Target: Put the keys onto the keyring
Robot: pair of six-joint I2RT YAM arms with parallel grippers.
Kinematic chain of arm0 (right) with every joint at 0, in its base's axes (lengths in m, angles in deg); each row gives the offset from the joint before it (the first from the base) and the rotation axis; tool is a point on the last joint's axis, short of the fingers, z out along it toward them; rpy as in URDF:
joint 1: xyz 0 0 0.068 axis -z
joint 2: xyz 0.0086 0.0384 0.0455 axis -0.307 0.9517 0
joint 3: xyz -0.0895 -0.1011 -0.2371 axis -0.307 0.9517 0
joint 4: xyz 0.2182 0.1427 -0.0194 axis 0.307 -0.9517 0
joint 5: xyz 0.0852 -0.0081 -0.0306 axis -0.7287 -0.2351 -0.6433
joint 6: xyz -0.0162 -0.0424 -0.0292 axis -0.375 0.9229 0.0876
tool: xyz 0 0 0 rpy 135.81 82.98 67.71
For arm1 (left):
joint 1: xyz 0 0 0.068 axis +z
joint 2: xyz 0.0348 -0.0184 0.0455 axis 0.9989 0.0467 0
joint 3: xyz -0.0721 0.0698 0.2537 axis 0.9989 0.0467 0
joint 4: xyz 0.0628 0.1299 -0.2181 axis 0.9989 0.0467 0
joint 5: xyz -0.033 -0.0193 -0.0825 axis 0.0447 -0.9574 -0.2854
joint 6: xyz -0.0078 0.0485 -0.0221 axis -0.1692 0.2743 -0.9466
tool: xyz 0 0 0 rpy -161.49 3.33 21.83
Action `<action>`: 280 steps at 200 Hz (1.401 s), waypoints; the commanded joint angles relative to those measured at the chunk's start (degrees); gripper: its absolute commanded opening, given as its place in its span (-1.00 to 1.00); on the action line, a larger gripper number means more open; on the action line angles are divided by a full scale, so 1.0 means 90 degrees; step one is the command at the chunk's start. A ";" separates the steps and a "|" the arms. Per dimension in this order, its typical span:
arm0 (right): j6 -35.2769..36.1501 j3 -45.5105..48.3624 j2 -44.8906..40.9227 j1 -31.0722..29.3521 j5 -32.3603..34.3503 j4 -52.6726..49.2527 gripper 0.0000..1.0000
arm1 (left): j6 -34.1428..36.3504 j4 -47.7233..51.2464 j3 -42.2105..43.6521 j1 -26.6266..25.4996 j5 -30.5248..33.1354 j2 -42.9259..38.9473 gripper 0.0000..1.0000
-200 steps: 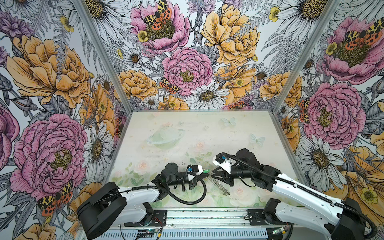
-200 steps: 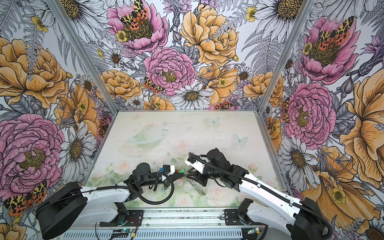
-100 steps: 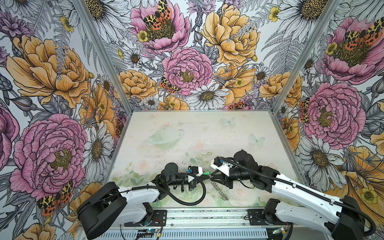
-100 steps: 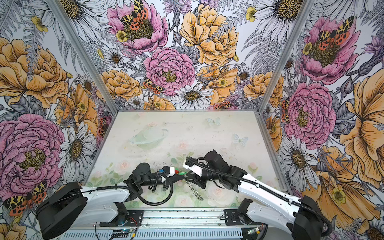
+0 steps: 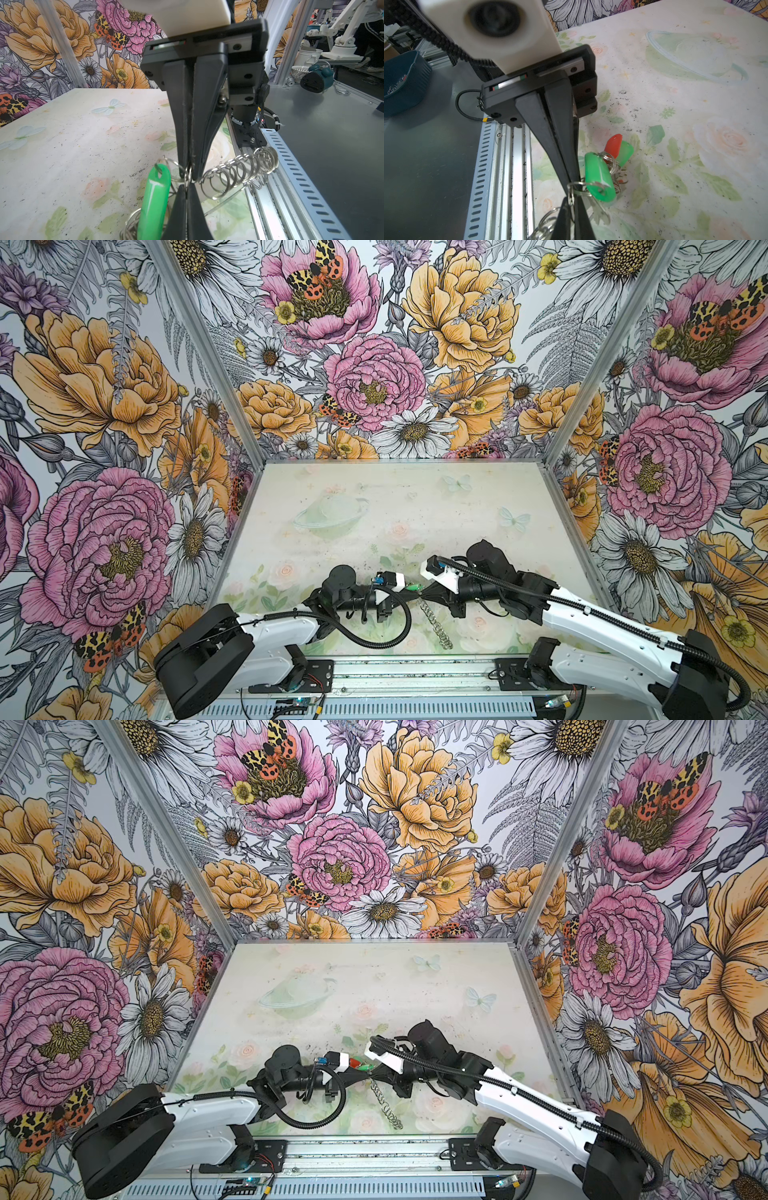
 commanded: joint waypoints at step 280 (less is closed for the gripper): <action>-0.0273 -0.0212 0.0209 -0.0269 0.2709 0.0553 -1.00 | -0.4596 0.5681 -0.2578 -0.0598 0.3714 -0.1054 -0.30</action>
